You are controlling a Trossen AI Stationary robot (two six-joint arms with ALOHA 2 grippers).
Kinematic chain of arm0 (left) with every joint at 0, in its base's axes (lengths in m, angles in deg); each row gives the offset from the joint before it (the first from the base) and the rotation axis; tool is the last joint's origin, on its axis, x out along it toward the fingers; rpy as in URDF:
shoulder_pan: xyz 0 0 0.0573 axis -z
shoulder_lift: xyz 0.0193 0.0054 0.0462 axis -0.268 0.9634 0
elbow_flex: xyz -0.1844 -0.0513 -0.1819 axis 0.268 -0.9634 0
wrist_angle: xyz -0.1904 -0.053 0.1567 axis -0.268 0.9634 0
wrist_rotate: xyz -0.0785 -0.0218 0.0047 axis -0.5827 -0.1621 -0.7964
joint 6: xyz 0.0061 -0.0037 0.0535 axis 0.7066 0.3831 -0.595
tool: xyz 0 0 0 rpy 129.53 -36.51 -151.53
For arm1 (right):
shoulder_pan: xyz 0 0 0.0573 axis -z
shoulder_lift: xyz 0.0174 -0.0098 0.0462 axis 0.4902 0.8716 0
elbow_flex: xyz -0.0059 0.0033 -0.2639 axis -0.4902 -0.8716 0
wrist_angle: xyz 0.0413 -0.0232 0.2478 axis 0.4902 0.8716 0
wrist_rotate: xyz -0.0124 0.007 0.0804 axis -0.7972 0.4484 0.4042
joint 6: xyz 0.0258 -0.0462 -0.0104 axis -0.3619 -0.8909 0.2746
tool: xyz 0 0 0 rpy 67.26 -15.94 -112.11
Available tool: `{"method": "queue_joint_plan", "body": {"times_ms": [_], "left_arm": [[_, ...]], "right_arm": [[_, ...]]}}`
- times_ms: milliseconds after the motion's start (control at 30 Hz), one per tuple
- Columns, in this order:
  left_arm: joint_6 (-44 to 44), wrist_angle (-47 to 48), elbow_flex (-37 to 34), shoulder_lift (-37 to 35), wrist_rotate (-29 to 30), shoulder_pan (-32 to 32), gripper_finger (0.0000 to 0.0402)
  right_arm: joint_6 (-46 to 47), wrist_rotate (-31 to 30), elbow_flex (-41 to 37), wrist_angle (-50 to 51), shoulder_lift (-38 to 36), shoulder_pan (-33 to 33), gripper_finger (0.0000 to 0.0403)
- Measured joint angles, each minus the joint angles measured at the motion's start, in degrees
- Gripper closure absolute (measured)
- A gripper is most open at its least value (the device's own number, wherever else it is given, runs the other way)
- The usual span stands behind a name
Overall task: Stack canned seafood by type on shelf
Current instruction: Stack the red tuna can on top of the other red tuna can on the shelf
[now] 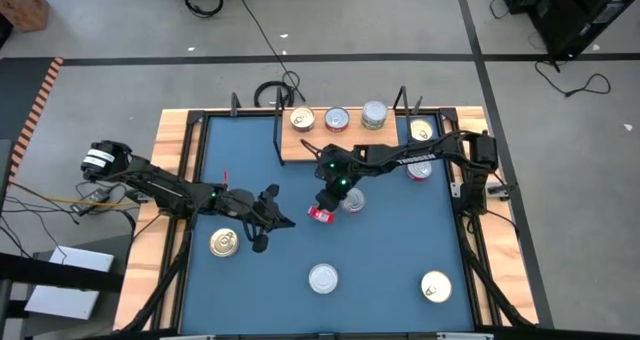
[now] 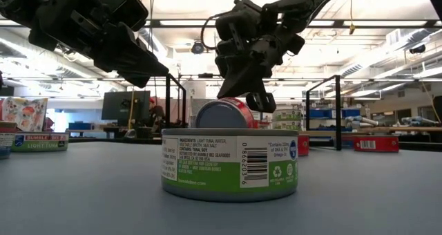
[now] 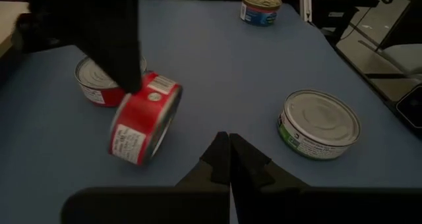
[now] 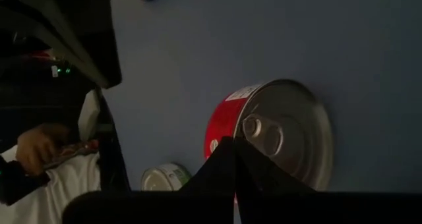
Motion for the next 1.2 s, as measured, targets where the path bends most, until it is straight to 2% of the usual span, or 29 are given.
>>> {"method": "queue_joint_plan", "body": {"times_ms": [167, 300, 700, 833, 967, 1067, 1200], "left_arm": [[0.0, 0.0, 0.0, 0.0, 0.0, 0.0, 0.0401], [0.0, 0.0, 0.0, 0.0, 0.0, 0.0, 0.0401], [0.0, 0.0, 0.0, 0.0, 0.0, 0.0, 0.0401], [0.0, 0.0, 0.0, 0.0, 0.0, 0.0, 0.0401], [-0.2, 0.0, 0.0, 0.0, 0.0, 0.0, 0.0401], [-0.3, 0.0, 0.0, 0.0, 0.0, 0.0, 0.0401], [-0.3, 0.0, 0.0, 0.0, 0.1, 0.0, 0.0401]], "right_arm": [[-2.5, -0.6, -0.1, 1.0, 0.0, 1.8, 0.0392], [-4.4, -0.6, -0.1, 1.3, 0.0, 2.3, 0.0369], [-7.2, -3.1, 4.2, 4.4, -0.2, 1.9, 0.0230], [-11.0, -9.0, 8.3, 10.6, -0.6, -0.6, 0.0191], [-16.6, -20.7, 12.4, 18.1, -0.7, -5.8, 0.0159], [-20.0, -29.2, 13.2, 19.9, -0.7, -10.1, 0.0139], [-19.7, -34.5, 13.0, 20.6, -0.3, -13.6, 0.0122]]}}
